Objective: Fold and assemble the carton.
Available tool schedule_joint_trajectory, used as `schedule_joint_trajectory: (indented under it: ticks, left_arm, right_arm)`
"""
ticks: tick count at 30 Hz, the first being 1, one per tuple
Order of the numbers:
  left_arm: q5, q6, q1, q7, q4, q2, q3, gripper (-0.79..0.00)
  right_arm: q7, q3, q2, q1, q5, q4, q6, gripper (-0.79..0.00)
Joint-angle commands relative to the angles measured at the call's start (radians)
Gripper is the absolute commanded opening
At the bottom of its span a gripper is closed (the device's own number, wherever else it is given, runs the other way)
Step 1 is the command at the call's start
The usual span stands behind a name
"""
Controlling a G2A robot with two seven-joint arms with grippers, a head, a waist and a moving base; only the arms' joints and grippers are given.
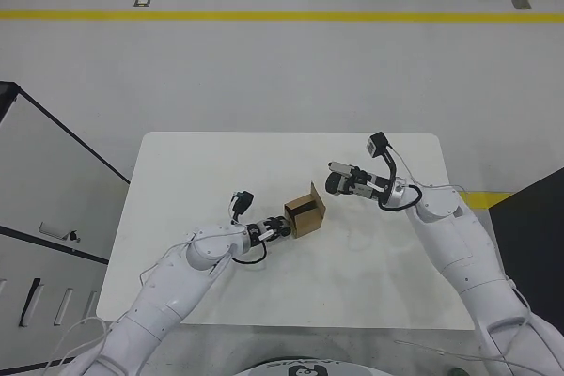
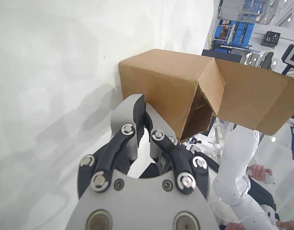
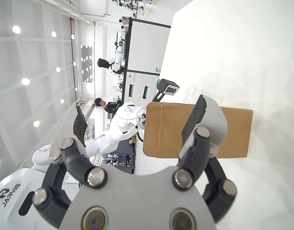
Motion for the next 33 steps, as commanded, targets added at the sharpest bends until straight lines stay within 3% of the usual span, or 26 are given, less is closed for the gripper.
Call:
schedule_joint_trajectory:
  ticks: [1,15,18,25,28,33]
  left_arm:
    - [-0.002,0.000,-0.003,0.002,0.002,-0.001,0.000,-0.785]
    - [0.003,0.004,-0.007,0.006,0.006,-0.003,0.001,-0.785]
    - [0.003,0.004,-0.007,0.006,0.006,-0.003,0.001,-0.785]
    - [0.003,0.004,-0.007,0.006,0.006,-0.003,0.001,-0.785]
    - [0.003,0.004,-0.007,0.006,0.006,-0.003,0.001,-0.785]
    - [0.003,0.004,-0.007,0.006,0.006,-0.003,0.001,-0.785]
  right_arm:
    - [0.000,0.000,0.000,0.000,0.000,0.000,0.000,0.000]
    - [0.000,0.000,0.000,0.000,0.000,0.000,0.000,0.000]
    - [-0.023,0.010,0.006,0.008,-0.070,-0.027,0.004,0.000]
    - [0.142,0.041,0.045,0.066,-0.323,-0.123,0.120,0.000]
    - [0.247,0.025,0.052,0.091,-0.364,-0.162,0.155,0.000]
    - [0.254,0.023,0.054,0.099,-0.392,-0.166,0.158,0.000]
